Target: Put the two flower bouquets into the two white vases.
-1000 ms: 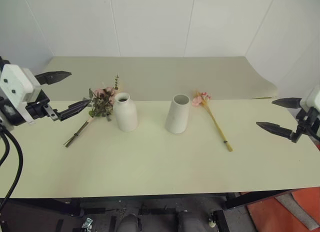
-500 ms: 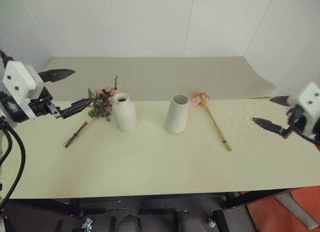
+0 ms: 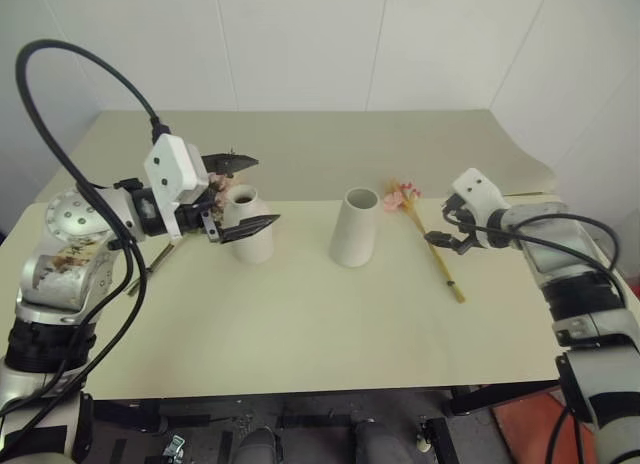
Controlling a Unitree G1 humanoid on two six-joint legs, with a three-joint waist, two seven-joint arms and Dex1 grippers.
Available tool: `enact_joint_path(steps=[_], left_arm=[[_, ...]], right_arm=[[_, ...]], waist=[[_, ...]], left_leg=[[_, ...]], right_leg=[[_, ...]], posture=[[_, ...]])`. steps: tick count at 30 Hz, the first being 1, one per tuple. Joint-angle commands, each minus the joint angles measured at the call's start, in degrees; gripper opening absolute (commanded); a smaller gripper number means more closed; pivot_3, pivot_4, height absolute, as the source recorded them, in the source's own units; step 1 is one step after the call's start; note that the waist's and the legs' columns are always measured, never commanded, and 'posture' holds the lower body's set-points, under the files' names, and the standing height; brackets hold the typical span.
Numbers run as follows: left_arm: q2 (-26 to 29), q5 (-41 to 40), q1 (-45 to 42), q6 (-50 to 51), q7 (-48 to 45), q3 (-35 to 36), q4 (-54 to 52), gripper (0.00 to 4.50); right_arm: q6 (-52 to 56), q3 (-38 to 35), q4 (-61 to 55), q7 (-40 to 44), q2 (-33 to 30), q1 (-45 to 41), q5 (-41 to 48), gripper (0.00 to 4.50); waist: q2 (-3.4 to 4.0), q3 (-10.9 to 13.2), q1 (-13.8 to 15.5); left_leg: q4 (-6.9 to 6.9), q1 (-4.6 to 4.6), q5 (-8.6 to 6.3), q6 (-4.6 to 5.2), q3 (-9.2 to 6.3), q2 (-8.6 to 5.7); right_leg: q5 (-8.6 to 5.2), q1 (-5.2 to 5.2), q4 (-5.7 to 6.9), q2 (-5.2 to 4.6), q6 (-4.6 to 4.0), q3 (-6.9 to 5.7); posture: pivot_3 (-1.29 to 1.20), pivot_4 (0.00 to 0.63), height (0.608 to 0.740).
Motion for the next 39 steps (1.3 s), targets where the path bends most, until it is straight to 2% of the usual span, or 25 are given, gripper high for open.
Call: enact_joint_path(steps=[1, 4, 8, 9, 11, 21, 26, 29, 32, 35, 39], left_arm=[[0.99, 0.52, -0.06, 0.30, -0.43, 0.85, -1.89, 4.47], [1.58, 0.53, 0.61, 0.57, -0.67, 1.60, -2.04, 4.47], [2.01, 0.37, 1.43, 0.86, -0.57, 2.33, -2.63, 4.47], [2.05, 0.41, 1.55, 0.85, -0.52, 2.34, -2.67, 4.50], [2.07, 0.46, 1.71, 0.67, -0.42, 2.33, -2.72, 4.50], [2.12, 0.53, 2.26, 0.55, -0.15, 2.70, -2.97, 4.50], [2.42, 0.68, 2.85, 0.42, 0.01, 3.27, -3.00, 4.50], [2.69, 0.78, 3.45, 0.45, -0.02, 4.08, -3.21, 4.50], [3.14, 0.78, 4.15, 0.56, -0.20, 5.33, -3.20, 4.50], [3.52, 0.67, 4.58, 0.43, -0.25, 6.48, -2.59, 4.50], [4.38, 0.82, 5.19, 0.04, -0.99, 7.87, -1.21, 4.50]], right_arm=[[2.27, -1.63, 8.08, -0.68, 1.26, -5.62, -0.58, 4.48], [1.23, -1.84, 14.43, -1.54, 2.75, -8.73, -1.10, 4.48], [0.59, -1.04, 16.57, 1.17, 3.54, -9.51, -1.19, 4.48], [0.76, -0.67, 17.03, 1.72, 3.93, -9.53, -1.35, 4.11], [1.06, -0.51, 18.36, 2.54, 4.66, -9.72, -1.47, 3.63], [0.63, -2.00, 23.29, -1.19, 6.47, -11.58, -2.94, 0.06], [-0.60, -4.62, 22.40, -7.30, 6.10, -12.35, -2.78, 0.03], [-8.39, -10.53, 17.49, -18.42, 6.18, -11.57, -1.19, 0.03], [-19.13, -19.26, 7.48, -29.35, 7.95, -9.38, 2.38, 0.03], [-17.41, -28.08, -3.22, -27.28, 11.42, -8.60, 13.15, 0.03], [-21.45, -32.73, -21.06, -23.71, 18.95, -3.93, 24.94, 0.03]], waist=[[0.00, 0.00, 0.08], [0.00, 0.00, 0.15], [0.01, 0.00, 0.17], [0.01, 0.00, 0.12], [0.01, 0.00, 0.03], [0.01, 0.00, -0.15], [0.02, 0.01, -0.10], [0.03, 0.01, -0.10], [0.04, 0.02, -0.18], [0.04, 0.02, -0.35], [0.06, 0.02, -0.29]], left_leg=[[-0.01, 0.00, 0.00, 0.00, 0.00, 0.00], [0.00, 0.01, 0.00, 0.00, -0.01, -0.01], [0.00, 0.01, 0.00, 0.00, -0.02, 0.00], [0.00, 0.00, 0.00, 0.00, -0.02, 0.00], [0.00, 0.02, 0.00, 0.00, -0.01, 0.00], [0.00, 0.05, 0.00, 0.00, -0.02, 0.00], [-0.01, 0.03, 0.00, 0.00, -0.02, 0.00], [-0.03, 0.00, 0.00, 0.00, -0.02, -0.01], [-0.09, -0.01, 0.00, 0.00, -0.01, -0.01], [-0.13, -0.04, 0.00, 0.00, -0.03, 0.02], [-0.16, 0.01, 0.00, 0.00, -0.09, 0.08]], right_leg=[[0.00, 0.00, 0.01, 0.00, 0.00, -0.01], [0.00, 0.02, 0.00, -0.01, 0.00, -0.02], [0.00, 0.02, 0.01, -0.01, 0.00, -0.03], [0.00, 0.02, 0.01, -0.01, 0.00, -0.03], [0.00, 0.02, 0.02, -0.01, 0.00, -0.03], [0.00, 0.02, 0.04, 0.00, 0.00, -0.02], [0.00, 0.01, 0.04, -0.01, 0.00, -0.02], [0.00, -0.02, 0.04, -0.02, 0.00, -0.02], [0.00, -0.06, 0.06, -0.02, 0.00, 0.00], [0.00, -0.11, 0.10, 0.00, 0.00, -0.01], [0.00, 0.01, 0.11, 0.02, 0.00, -0.08]], posture=[[0.00, 0.150, 0.740], [0.00, 0.150, 0.740], [0.00, 0.150, 0.740], [0.00, 0.150, 0.740], [0.00, 0.150, 0.740], [0.00, 0.150, 0.740], [0.00, 0.150, 0.740], [0.00, 0.150, 0.740], [0.00, 0.150, 0.740], [0.00, 0.150, 0.740], [0.00, 0.150, 0.740]])
